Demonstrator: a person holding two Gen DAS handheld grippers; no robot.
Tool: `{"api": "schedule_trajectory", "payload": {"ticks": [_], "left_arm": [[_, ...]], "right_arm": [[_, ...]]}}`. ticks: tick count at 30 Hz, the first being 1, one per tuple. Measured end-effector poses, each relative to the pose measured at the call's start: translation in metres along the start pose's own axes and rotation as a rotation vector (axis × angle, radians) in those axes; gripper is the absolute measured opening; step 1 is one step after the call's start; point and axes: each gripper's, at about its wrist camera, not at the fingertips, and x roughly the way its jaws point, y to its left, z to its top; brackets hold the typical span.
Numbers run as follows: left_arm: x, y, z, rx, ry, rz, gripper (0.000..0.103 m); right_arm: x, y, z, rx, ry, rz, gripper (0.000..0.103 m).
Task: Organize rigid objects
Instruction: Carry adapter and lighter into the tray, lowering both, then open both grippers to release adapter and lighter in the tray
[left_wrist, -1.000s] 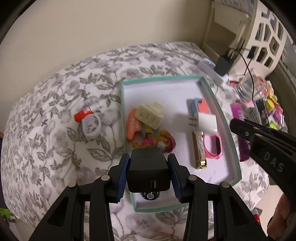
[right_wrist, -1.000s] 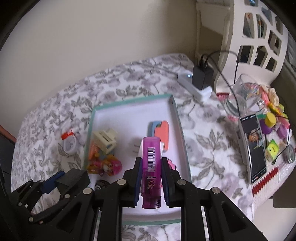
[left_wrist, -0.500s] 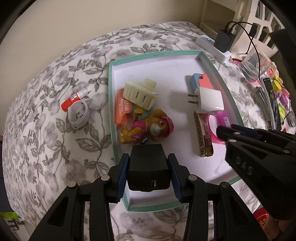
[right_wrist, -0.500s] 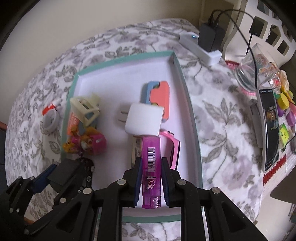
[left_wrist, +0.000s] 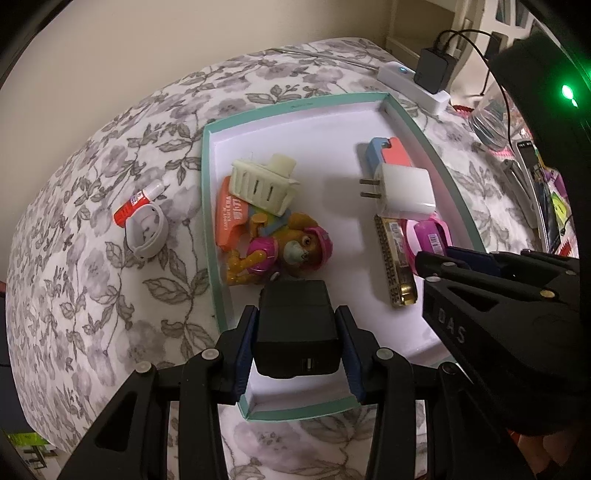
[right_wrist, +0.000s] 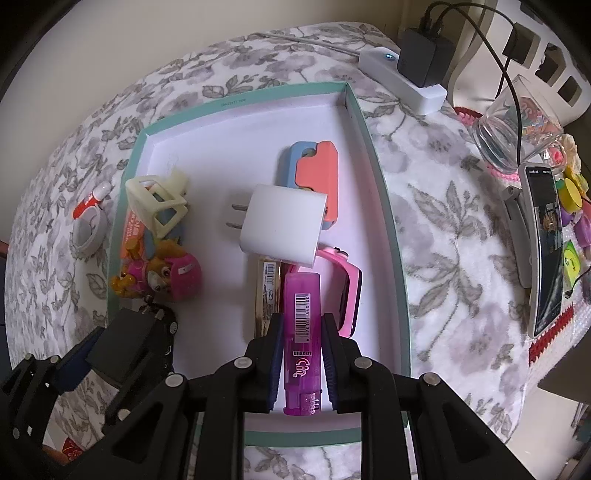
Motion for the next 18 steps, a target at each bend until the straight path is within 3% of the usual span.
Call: {"api": "schedule_trajectory", "payload": {"ticks": [15, 18], "left_arm": [[0.0010, -0.0034, -0.0005, 0.007, 0.017, 0.002, 0.044], [0.0019, -0.0009, 0.0008, -0.009, 0.027, -0.002, 0.044]], "right_arm": [[-0.0033, 0.0030, 0.0007, 0.005, -0.012, -0.015, 0.022], [-0.0042, -0.0006, 0.0010, 0.021, -0.013, -0.017, 0.032]]}}
